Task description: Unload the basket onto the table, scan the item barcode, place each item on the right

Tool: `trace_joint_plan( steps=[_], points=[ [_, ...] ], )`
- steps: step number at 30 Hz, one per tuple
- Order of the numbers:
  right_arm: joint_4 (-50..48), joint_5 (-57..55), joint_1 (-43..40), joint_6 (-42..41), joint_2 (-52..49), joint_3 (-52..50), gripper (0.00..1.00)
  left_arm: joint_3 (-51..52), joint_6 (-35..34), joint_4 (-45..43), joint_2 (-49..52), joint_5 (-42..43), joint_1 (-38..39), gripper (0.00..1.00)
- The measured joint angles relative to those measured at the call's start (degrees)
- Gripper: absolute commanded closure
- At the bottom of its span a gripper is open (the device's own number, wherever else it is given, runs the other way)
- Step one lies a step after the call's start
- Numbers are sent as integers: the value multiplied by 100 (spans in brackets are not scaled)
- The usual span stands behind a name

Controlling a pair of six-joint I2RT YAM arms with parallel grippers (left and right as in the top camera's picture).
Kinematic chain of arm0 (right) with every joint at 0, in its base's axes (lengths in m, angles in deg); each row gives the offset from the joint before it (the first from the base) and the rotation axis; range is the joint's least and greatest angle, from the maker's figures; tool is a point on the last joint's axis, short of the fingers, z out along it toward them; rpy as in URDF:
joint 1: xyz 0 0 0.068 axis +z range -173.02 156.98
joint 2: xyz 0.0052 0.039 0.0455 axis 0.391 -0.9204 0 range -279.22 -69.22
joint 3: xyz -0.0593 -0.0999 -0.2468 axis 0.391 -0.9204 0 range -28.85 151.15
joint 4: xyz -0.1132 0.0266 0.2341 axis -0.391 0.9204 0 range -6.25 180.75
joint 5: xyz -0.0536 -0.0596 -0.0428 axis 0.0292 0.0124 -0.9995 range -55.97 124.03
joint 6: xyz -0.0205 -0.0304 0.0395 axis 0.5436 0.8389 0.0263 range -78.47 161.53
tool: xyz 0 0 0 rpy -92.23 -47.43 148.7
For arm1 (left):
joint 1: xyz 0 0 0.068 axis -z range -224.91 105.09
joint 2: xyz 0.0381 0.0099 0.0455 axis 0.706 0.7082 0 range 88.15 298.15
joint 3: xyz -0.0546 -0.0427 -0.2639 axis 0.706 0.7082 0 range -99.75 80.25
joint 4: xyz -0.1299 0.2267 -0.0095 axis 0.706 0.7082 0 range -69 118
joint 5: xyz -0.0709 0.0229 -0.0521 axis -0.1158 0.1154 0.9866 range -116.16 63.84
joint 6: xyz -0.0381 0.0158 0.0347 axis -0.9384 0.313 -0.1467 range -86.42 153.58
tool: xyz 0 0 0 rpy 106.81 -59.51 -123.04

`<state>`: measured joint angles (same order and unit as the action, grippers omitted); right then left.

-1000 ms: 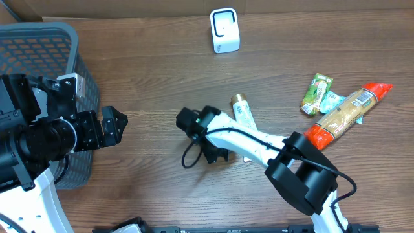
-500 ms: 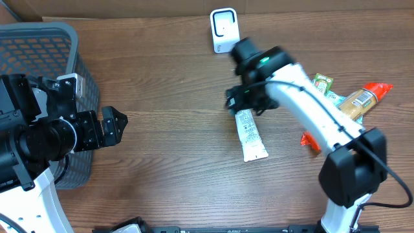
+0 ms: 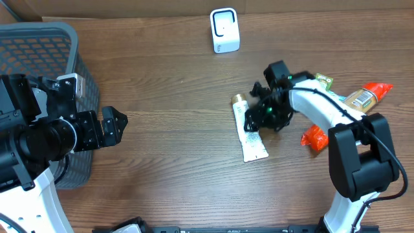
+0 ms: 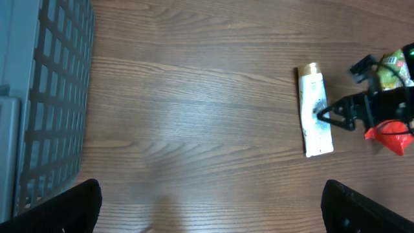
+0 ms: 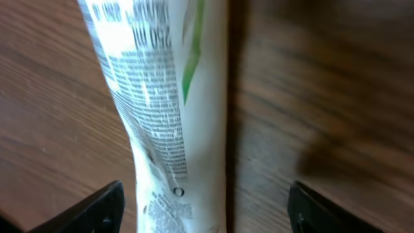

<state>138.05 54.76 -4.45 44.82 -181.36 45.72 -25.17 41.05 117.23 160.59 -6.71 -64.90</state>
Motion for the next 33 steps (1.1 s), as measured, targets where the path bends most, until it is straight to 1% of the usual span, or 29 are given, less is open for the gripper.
trace_joint_plan(
  steps=[2,3,4,5,7,9,10,12,13,14,15,21,26,28,30,33],
  points=[
    [-291,92,33,20,0,-264,30,0,0,0,2,2,0,0],
    [-376,157,35,24,26,-330,34,0,0,0,2,2,0,0],
    [-444,205,35,42,46,-385,39,0,0,2,2,2,0,1],
    [-533,273,33,44,55,-444,47,0,0,0,2,2,0,0],
    [-667,391,26,46,72,-553,57,0,0,0,2,2,0,0],
    [-761,518,22,59,79,-678,60,0,0,2,2,2,0,0],
    [-820,625,15,74,90,-732,63,0,0,2,2,2,0,0],
    [-953,815,17,85,109,-852,75,0,0,0,2,2,0,0],
    [-992,872,15,59,109,-894,83,0,0,0,2,2,0,1],
    [-1049,1012,13,61,114,-942,94,0,0,0,2,2,0,0],
    [-1080,1113,11,20,131,-975,96,0,0,0,2,2,0,0],
    [-1062,1600,-22,-39,225,-1016,96,0,0,0,2,2,0,0],
    [-538,1847,-85,-48,214,-903,96,0,0,0,2,2,0,0],
    [-186,1897,-133,-28,249,-654,96,0,0,2,2,2,0,0],
    [-48,1904,-144,-7,343,-468,96,0,0,0,2,2,0,0],
    [240,1945,-162,11,822,-33,96,0,0,0,2,2,0,1]
  ],
)
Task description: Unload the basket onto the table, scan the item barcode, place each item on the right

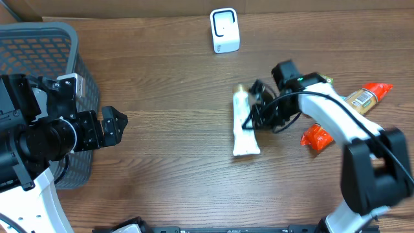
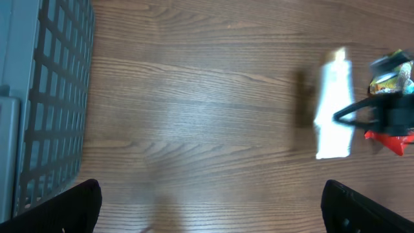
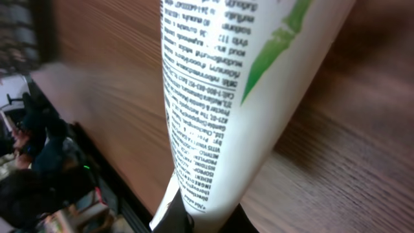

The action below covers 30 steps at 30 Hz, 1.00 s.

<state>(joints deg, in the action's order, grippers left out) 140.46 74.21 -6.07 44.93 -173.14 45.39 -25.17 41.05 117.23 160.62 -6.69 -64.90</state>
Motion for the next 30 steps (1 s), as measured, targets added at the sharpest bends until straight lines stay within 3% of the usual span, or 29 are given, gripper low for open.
trace_joint_plan(
  steps=[10,21,26,30],
  points=[
    [278,361,-4,13,1919,496,96,0,0,0,0,0,0,0],
    [304,367,-4,-101,2033,496,97,0,0,0,0,0,0,0],
    [404,-317,35,-466,2037,601,97,0,0,0,0,0,0,0],
    [699,-1427,282,-693,1683,1576,97,0,0,0,0,-2,0,0]
  ],
)
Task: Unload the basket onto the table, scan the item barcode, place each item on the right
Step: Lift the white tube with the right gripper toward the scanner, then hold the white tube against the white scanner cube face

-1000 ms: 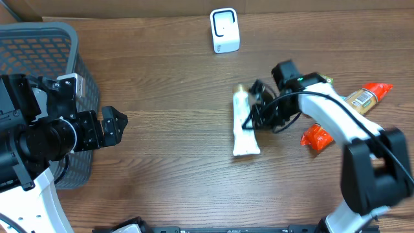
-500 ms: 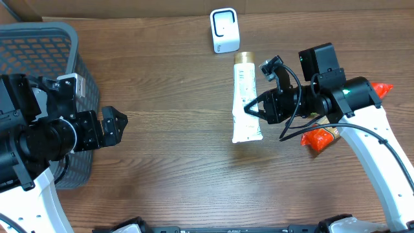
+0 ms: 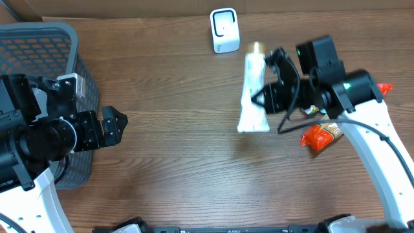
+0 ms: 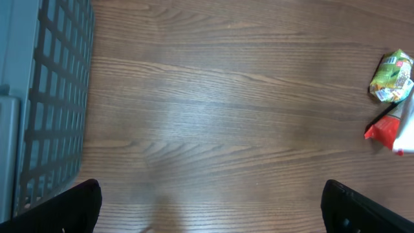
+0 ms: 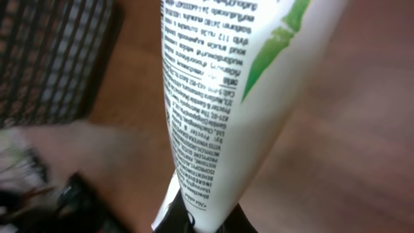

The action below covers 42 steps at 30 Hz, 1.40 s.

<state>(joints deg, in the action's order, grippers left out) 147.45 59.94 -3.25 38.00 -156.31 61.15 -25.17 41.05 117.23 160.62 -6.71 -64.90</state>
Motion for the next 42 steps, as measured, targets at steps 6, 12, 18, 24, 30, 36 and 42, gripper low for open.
trace_joint_plan(
  steps=[6,12,18,24,30,36,42],
  points=[
    [188,-2105,603,-92,-1279,2002,96,0,0,2,-2,2,0,1],
    [-1405,-4843,960,413,-2627,2435,96,0,0,0,0,2,0,0],
    [-2944,-6518,927,2326,-3694,2426,96,0,0,0,-2,2,0,0],
    [-5007,-7141,833,4019,-4387,2426,96,0,0,-2,-2,2,0,0],
    [-5724,-7302,678,5320,-4900,2426,96,0,0,0,0,2,0,0],
    [-5711,-7305,590,5790,-5355,2426,96,0,0,0,0,2,0,0],
    [-5670,-7211,588,5910,-5410,2426,96,0,0,0,0,2,0,0]
  ],
)
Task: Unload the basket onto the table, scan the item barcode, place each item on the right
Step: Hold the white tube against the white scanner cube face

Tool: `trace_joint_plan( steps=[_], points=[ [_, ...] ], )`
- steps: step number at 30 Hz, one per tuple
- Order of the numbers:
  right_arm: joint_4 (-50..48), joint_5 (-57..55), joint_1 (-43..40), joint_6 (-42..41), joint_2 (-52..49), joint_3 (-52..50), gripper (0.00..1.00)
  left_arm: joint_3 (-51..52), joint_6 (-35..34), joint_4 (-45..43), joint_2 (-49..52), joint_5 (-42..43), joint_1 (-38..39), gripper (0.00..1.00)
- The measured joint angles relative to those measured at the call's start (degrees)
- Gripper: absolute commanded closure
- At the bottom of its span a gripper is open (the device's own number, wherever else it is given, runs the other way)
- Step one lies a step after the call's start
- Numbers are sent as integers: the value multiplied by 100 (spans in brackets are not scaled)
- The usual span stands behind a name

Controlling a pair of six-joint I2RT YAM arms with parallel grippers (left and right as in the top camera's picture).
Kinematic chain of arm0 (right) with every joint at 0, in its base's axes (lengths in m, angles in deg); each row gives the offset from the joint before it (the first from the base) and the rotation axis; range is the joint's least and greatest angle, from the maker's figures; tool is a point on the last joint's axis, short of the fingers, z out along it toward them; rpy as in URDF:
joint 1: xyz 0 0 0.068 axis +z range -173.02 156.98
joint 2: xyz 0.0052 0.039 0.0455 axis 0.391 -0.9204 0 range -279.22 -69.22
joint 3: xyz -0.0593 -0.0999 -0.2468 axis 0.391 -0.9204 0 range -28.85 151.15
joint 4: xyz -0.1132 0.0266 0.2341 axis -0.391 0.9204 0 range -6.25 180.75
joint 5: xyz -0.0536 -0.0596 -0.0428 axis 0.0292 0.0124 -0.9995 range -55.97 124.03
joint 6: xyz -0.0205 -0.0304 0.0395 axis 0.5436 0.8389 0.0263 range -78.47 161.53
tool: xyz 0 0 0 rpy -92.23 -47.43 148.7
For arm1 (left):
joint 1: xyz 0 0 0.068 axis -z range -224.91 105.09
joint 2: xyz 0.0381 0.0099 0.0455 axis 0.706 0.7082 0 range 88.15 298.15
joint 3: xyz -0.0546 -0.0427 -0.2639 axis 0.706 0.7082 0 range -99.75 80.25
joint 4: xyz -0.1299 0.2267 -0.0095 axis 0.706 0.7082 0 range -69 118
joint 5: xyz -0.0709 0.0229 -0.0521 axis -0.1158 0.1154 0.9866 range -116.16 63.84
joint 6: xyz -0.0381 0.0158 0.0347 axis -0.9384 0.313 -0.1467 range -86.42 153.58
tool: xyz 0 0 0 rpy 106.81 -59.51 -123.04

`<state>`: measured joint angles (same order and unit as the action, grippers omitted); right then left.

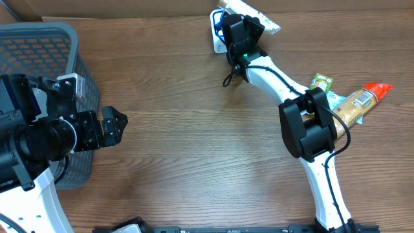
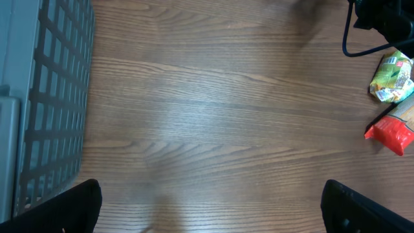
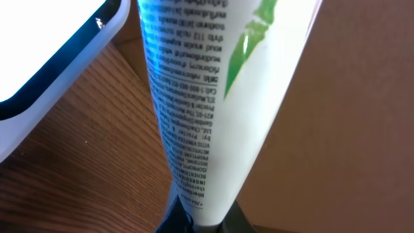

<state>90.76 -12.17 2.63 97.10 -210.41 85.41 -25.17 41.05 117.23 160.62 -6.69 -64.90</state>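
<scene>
My right gripper [image 1: 239, 22] is shut on a white tube [image 1: 264, 21] with fine black print and a green mark [image 3: 207, 97]. It holds the tube up at the back edge of the table, right beside the white barcode scanner [image 1: 215, 39]. In the right wrist view the scanner [image 3: 45, 58] shows as a white face with a dark rim at upper left, close to the tube's printed side, blue light along that edge. My left gripper [image 1: 118, 123] is open and empty near the basket, its fingertips [image 2: 81, 207] apart over bare wood.
A grey mesh basket [image 1: 39, 39] stands at the left edge. At the right lie a green packet [image 1: 320, 82], a bottle with an orange cap [image 1: 359, 103] and a red packet [image 2: 390, 134]. Brown cardboard backs the table's far edge.
The right gripper, still holding the tube, has moved from above mid-table to the back edge, against the scanner. The left arm has not moved.
The tube first lay flat on the table with the right gripper open around it. Then the gripper was shut on it and had it lifted off the wood. After that it was held higher and farther back, and now it is beside the scanner.
</scene>
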Motion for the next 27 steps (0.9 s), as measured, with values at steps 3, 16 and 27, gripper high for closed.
trace_joint_plan(
  steps=[3,16,27],
  points=[
    [83,44,20,13,0,0,96,0,0,0,0,0,0,0],
    [490,105,151,-140,0,0,96,0,0,0,0,0,0,0],
    [2448,538,212,-1547,857,-31,96,0,0,-2,0,-2,0,0]
  ],
)
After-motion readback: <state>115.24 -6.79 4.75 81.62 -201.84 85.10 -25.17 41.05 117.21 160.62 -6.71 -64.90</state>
